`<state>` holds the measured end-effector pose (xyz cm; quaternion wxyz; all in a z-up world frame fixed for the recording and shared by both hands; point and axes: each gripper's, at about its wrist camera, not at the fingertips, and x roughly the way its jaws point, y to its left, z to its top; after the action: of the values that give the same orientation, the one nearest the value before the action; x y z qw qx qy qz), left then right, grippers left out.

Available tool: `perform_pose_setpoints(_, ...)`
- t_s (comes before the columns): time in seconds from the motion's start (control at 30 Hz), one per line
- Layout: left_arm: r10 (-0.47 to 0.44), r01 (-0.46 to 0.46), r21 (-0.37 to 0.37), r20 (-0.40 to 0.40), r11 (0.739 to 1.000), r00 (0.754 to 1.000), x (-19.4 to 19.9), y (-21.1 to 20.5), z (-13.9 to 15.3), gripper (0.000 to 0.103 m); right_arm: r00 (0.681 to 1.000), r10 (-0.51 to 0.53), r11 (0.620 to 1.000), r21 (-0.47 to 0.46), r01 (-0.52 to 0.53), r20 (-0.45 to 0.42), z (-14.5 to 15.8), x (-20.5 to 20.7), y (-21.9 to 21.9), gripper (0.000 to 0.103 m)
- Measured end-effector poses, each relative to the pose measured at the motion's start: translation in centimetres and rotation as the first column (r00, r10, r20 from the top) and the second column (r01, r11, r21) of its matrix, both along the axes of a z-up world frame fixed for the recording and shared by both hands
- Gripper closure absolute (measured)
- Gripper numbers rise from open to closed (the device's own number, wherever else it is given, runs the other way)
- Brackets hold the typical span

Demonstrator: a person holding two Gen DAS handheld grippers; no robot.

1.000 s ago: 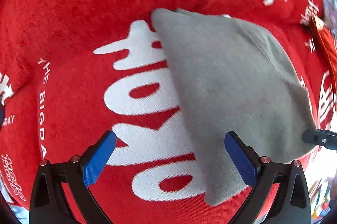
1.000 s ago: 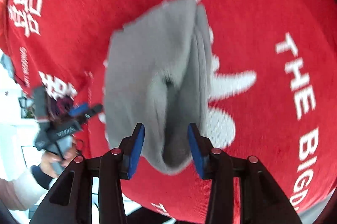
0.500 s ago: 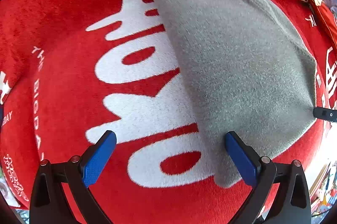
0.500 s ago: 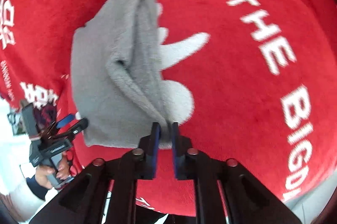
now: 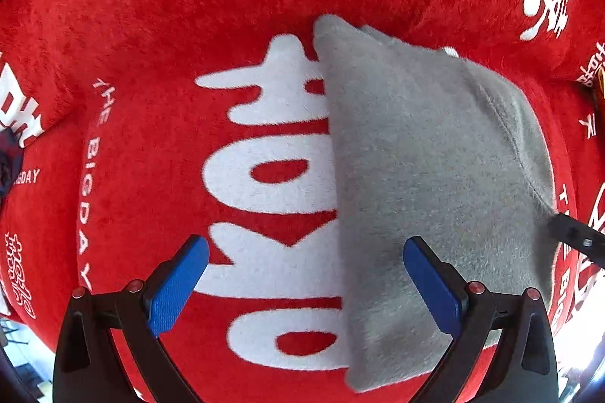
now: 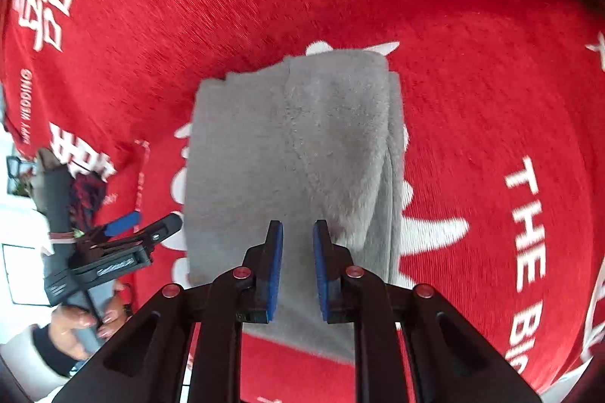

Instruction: Fold small clothes

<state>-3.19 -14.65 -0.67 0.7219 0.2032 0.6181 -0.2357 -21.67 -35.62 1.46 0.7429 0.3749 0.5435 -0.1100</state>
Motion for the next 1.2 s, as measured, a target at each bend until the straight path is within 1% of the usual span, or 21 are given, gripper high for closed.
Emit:
perform_pose_setpoints(0.03,0.000,0.000,0.005,-0.005,1.000,1.000,-0.3,-0.2,-0.2,0.000,1.000,-0.003,1.000,0.000,0.003,-0.028,-1.0,-0.2,-0.3,0.088)
perform_pose_setpoints(0.07,0.002,-0.001,0.007,-0.008,1.000,1.000,-0.5,-0.3,-0.4,0.000,0.999,-0.012,1.000,0.011,0.012,-0.036,-1.7,-0.5,-0.6,0.089)
perform_pose_setpoints(0.1,0.004,-0.004,0.009,-0.009,1.000,1.000,-0.6,-0.3,-0.6,0.000,0.999,-0.026,0.999,0.028,0.027,-0.031,-2.2,-0.8,-0.9,0.096)
perform_pose_setpoints(0.13,0.007,-0.007,0.009,-0.010,1.000,1.000,-0.7,-0.4,-0.7,0.000,0.999,-0.047,0.998,0.051,0.048,-0.016,-2.5,-1.3,-1.3,0.100)
perform_pose_setpoints(0.17,0.011,-0.011,0.010,-0.011,1.000,1.000,-0.7,-0.3,-0.7,0.000,0.998,-0.070,0.994,0.081,0.070,-0.003,-2.6,-1.7,-1.6,0.100)
perform_pose_setpoints(0.23,0.015,-0.015,0.016,-0.012,1.000,1.000,-0.7,-0.3,-0.7,0.000,0.996,-0.090,0.991,0.103,0.089,0.000,-2.6,-2.2,-1.8,0.100)
perform_pose_setpoints(0.37,0.015,-0.015,0.038,-0.007,0.999,1.000,-1.0,-0.1,-0.3,0.000,0.997,-0.076,0.992,0.102,0.077,-0.010,-2.1,-2.1,-1.4,0.100)
perform_pose_setpoints(0.5,0.017,-0.017,0.052,-0.005,0.999,1.000,-1.4,0.4,0.3,0.000,0.995,-0.100,0.987,0.125,0.100,-0.007,-1.7,-2.8,-1.7,0.099)
perform_pose_setpoints(0.53,0.019,-0.018,0.053,-0.004,0.998,1.000,-1.5,0.6,0.5,0.000,0.994,-0.108,0.986,0.128,0.109,-0.010,-1.7,-3.1,-1.8,0.098)
perform_pose_setpoints(0.6,0.020,-0.020,0.052,-0.001,0.998,1.000,-1.7,0.9,1.0,0.000,0.991,-0.122,0.986,0.106,0.126,-0.046,-1.7,-3.6,-2.0,0.092)
perform_pose_setpoints(0.73,0.027,-0.027,0.056,0.008,0.998,1.000,-2.2,1.2,1.9,0.000,0.983,-0.173,0.972,0.150,0.181,-0.066,-1.9,-5.3,-2.9,0.092)
perform_pose_setpoints(0.8,0.034,-0.034,0.056,0.009,0.998,0.999,-2.3,1.4,2.2,0.000,0.982,-0.178,0.970,0.158,0.187,-0.068,-1.7,-5.8,-2.9,0.092)
perform_pose_setpoints(0.93,0.041,-0.042,0.056,0.026,0.998,0.999,-2.8,1.9,2.7,0.000,0.986,-0.156,0.971,0.173,0.165,-0.067,-1.1,-6.6,-2.1,0.092)
perform_pose_setpoints(1.03,0.039,-0.040,0.045,0.017,0.998,0.999,-3.5,2.5,2.9,0.000,0.988,-0.138,0.971,0.185,0.149,-0.068,-0.9,-7.0,-1.0,0.092)
perform_pose_setpoints(1.2,0.006,-0.006,0.024,0.002,1.000,1.000,-5.1,3.9,3.4,0.000,0.989,-0.132,0.968,0.205,0.143,-0.070,-1.0,-7.5,1.7,0.092)
